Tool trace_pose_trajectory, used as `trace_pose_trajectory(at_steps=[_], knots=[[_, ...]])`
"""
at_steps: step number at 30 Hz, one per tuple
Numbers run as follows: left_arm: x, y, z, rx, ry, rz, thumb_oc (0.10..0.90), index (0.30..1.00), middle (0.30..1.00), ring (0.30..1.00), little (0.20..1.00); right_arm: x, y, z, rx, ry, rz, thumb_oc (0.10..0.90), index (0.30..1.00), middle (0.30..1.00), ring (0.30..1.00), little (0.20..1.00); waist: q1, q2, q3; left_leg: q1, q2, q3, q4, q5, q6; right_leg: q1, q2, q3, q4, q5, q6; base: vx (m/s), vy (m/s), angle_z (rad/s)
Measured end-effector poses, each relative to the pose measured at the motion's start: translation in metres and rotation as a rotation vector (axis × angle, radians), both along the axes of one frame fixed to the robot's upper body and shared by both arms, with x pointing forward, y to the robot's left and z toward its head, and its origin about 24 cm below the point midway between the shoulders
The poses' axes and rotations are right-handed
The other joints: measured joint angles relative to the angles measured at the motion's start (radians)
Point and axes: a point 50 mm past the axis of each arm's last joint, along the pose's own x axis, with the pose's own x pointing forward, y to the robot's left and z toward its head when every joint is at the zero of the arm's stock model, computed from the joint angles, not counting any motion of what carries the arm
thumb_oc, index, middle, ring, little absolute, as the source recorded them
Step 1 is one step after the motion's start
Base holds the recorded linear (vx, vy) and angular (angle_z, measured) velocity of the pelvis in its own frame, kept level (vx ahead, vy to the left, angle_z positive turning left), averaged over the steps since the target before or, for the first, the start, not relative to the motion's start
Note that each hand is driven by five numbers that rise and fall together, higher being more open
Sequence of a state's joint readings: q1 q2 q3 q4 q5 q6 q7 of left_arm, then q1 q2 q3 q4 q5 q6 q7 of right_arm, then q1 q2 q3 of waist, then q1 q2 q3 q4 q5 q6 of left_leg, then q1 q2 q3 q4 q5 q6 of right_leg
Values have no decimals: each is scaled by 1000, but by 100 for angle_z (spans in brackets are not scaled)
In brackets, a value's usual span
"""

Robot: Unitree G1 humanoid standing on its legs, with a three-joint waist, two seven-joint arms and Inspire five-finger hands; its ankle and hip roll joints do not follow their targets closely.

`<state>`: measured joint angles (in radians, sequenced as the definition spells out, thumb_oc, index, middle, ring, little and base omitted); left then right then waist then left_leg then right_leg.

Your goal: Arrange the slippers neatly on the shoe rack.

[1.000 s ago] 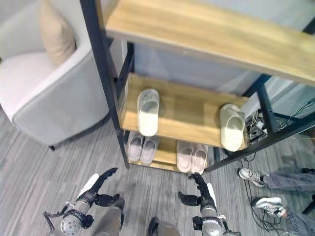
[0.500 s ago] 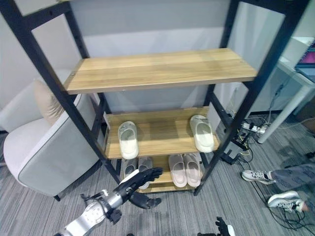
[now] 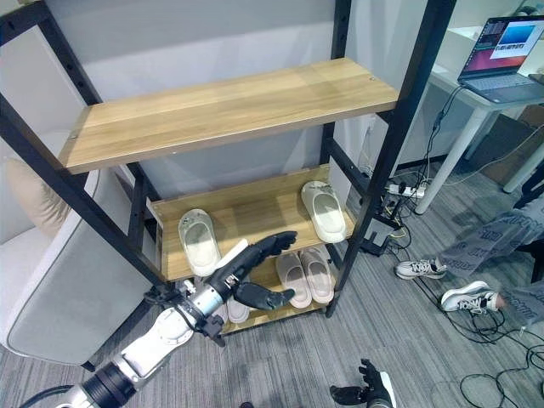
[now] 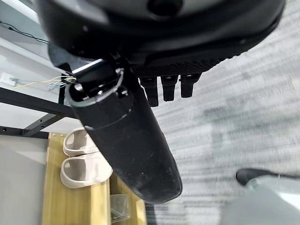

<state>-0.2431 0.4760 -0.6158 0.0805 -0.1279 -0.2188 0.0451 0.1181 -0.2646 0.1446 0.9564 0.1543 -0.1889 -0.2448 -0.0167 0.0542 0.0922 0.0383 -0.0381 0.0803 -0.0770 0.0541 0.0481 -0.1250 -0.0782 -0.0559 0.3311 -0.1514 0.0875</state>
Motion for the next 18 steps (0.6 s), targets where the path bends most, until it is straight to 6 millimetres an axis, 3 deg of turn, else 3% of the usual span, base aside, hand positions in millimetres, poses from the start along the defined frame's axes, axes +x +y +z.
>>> trace_pose_trajectory(at_steps=[2, 5, 6, 9, 12, 18], knots=[[11, 7, 8, 54, -80, 59, 800, 900, 900, 900, 900, 4, 2, -1, 17, -6, -14, 800, 900, 900, 900, 900, 0, 13, 34, -4, 3, -11, 1, -11, 15, -24, -16, 28, 29, -19, 10, 125, -133, -3], [17, 19, 8, 110, -115, 121, 800, 900, 900, 900, 900, -3, 7, -5, 42, 21, -21, 800, 900, 900, 900, 900, 3, 11, 42, -7, 5, -20, 0, -12, 7, -28, -40, 116, -70, -3, 19, 132, -136, 12], [19, 26, 8, 131, -129, 154, 800, 900, 900, 900, 900, -9, 9, -7, 53, 37, -32, 800, 900, 900, 900, 900, -2, 3, 42, 2, 3, -39, -3, -10, -3, 3, -53, 118, -141, 70, 31, 101, -91, 35], [19, 35, 5, 147, -141, 219, 800, 900, 900, 900, 900, -18, 4, -9, 44, 61, -41, 800, 900, 900, 900, 900, -6, 24, 39, 21, 44, -65, -3, -7, -35, 82, -19, 82, -228, 122, 3, 130, -166, 26], [28, 53, 10, 242, -228, 325, 800, 900, 900, 900, 900, -14, -4, -5, 27, 45, -16, 800, 900, 900, 900, 900, -11, 13, 31, 24, 82, -89, -3, -4, -45, 156, 18, 59, -359, 175, -24, 163, -155, 8], [45, 70, 27, 479, -409, 390, 800, 900, 900, 900, 900, -15, -24, 1, -17, 33, -47, 800, 900, 900, 900, 900, -24, 10, 8, 8, 94, -116, -4, 4, -72, 179, 33, 24, -416, 196, -36, 87, -56, 13]])
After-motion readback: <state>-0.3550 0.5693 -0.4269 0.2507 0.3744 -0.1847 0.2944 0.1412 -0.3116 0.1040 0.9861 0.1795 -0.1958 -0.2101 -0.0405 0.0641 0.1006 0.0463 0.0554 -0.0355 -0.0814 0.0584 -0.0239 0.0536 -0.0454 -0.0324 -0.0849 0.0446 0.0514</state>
